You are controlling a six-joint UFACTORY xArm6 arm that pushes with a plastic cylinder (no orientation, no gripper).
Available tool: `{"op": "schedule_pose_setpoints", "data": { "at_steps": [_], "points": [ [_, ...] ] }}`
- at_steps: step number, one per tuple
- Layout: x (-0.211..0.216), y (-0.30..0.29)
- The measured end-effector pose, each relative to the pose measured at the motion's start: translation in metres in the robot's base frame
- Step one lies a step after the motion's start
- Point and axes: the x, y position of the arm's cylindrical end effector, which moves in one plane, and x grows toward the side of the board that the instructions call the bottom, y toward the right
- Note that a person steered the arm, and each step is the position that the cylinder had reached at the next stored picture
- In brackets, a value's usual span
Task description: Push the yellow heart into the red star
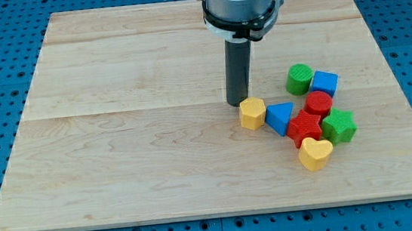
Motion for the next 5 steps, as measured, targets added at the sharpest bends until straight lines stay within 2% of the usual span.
{"op": "schedule_pose_setpoints", "data": {
  "at_steps": [2, 3, 4, 5],
  "points": [
    [-0.021, 0.004],
    [-0.049, 0.015],
    [-0.094, 0.019],
    [-0.093, 0.128]
  ]
}}
